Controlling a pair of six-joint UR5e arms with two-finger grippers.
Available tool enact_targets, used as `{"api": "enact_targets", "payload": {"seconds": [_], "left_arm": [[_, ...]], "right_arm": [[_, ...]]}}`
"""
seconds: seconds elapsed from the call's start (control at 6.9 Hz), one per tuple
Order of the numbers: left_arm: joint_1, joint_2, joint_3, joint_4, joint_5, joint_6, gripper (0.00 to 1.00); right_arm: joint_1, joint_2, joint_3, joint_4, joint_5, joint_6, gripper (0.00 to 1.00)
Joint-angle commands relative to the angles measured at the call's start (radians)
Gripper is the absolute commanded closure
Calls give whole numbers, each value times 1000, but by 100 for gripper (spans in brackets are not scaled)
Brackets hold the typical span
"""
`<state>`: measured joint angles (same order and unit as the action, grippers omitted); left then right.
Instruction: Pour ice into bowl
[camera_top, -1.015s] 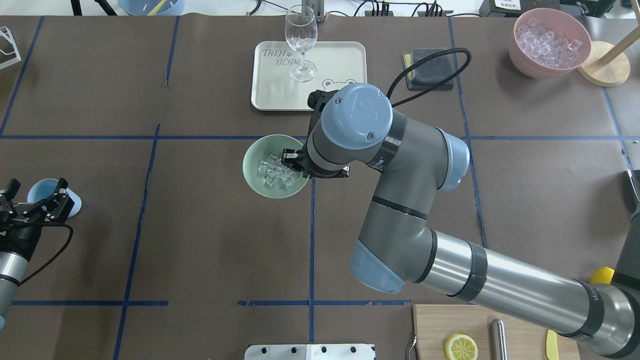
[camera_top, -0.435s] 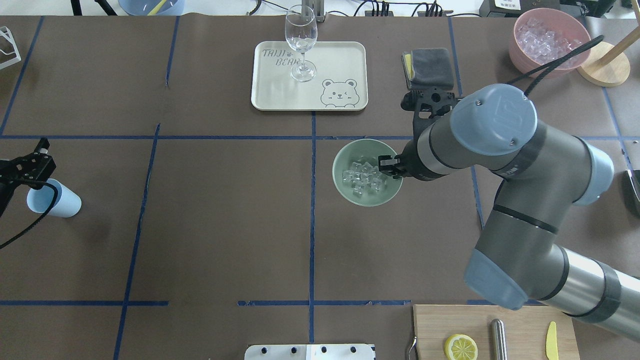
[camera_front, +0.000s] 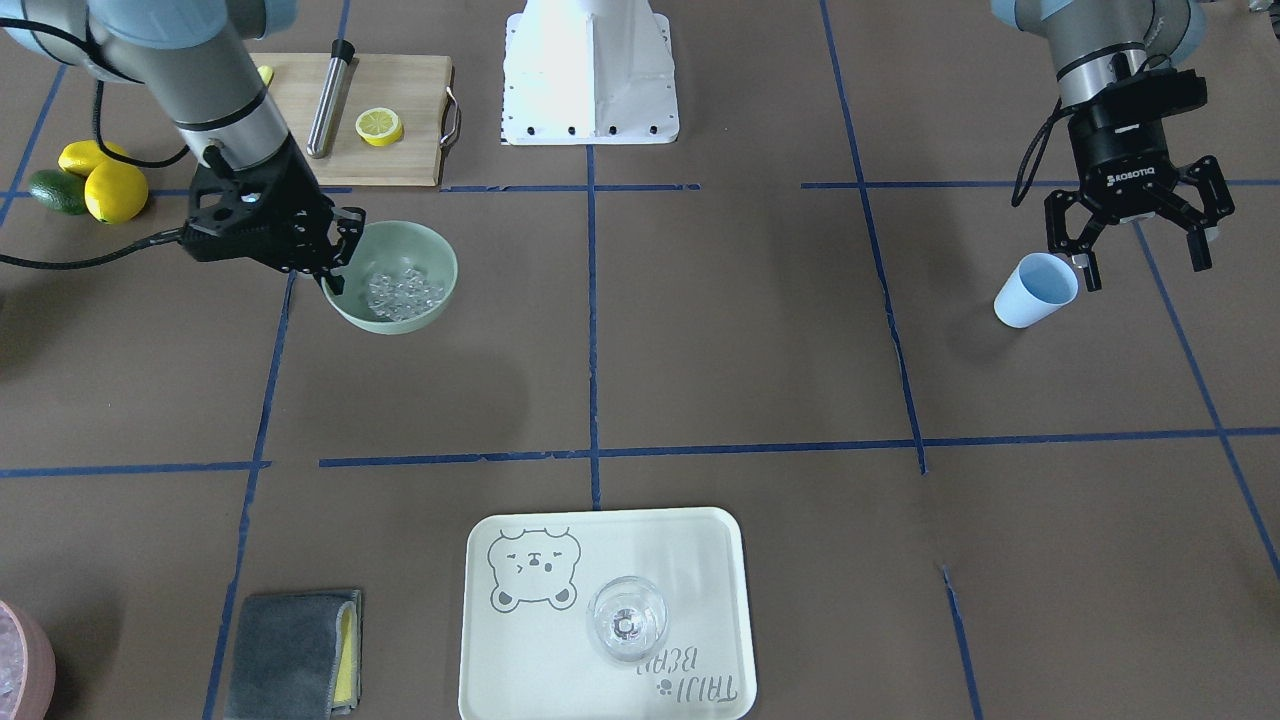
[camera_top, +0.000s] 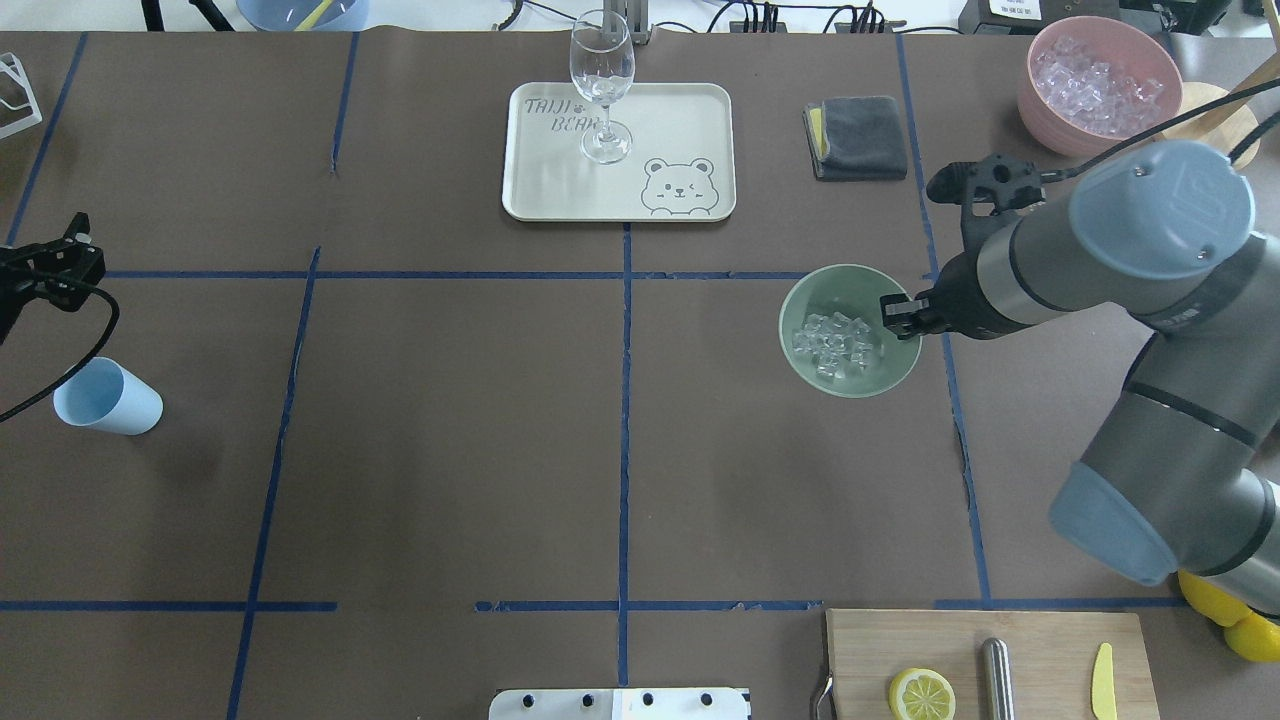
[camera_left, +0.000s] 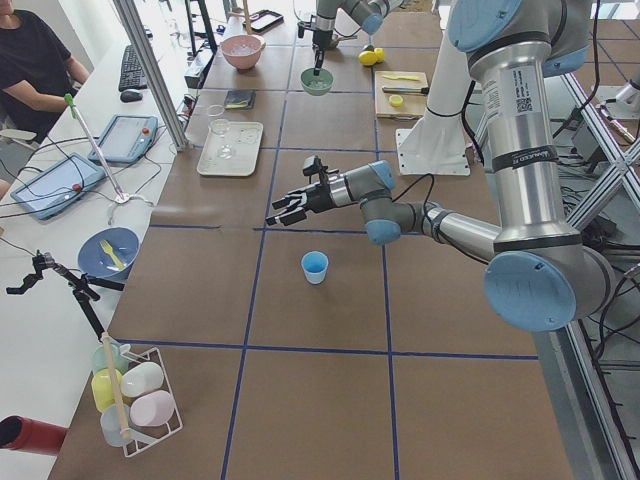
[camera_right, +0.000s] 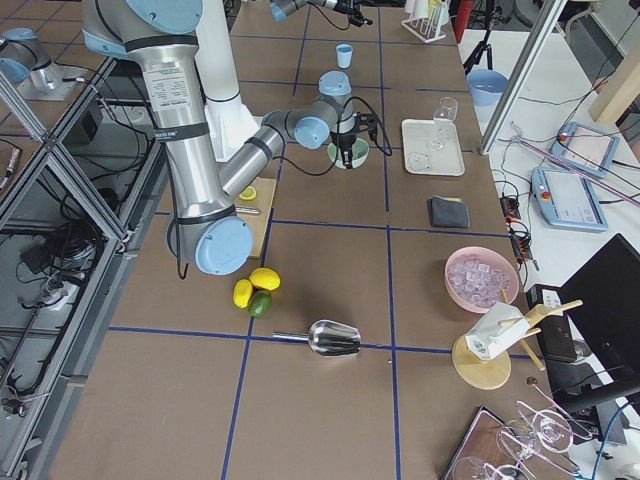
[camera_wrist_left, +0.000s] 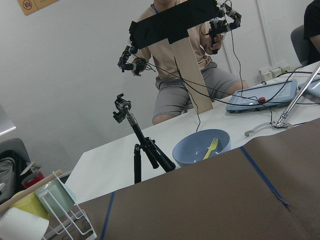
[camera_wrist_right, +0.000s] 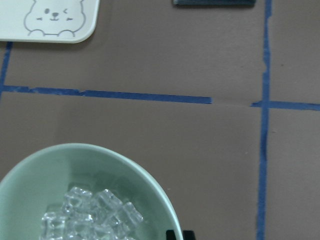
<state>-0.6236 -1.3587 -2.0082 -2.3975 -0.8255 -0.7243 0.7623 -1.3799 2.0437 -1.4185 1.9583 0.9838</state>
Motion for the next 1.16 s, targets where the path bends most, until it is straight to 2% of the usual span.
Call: {"api": "enact_targets", "payload": {"seconds": [0.0, 0.15, 0.29, 0.44, 0.58, 0.73, 0.87, 1.02], "left_arm": [[-136, -130, -87, 304, -187, 101, 0], [-259, -229, -102, 458, -356, 203, 0], [-342, -279, -109, 536, -441, 291, 0], [-405, -281, -110, 541, -521, 351, 0], [-512, -284, -100, 553, -628, 493, 0], [-598, -336, -90, 649, -673, 626, 0], [-628, -367, -80, 726, -726, 653, 0], [-659, -364, -69, 735, -779, 731, 0]], "right_arm": [[130, -173, 0, 75, 73, -208, 100], [179, -224, -17, 81, 76, -294, 100], [204, -235, -40, 95, 76, -316, 100], [225, -263, -84, 151, 76, -357, 100], [245, -286, -179, 276, 76, -378, 100], [253, -304, -265, 426, 82, -378, 100], [253, -318, -281, 444, 106, -373, 100], [253, -343, -307, 452, 108, -373, 100]]}}
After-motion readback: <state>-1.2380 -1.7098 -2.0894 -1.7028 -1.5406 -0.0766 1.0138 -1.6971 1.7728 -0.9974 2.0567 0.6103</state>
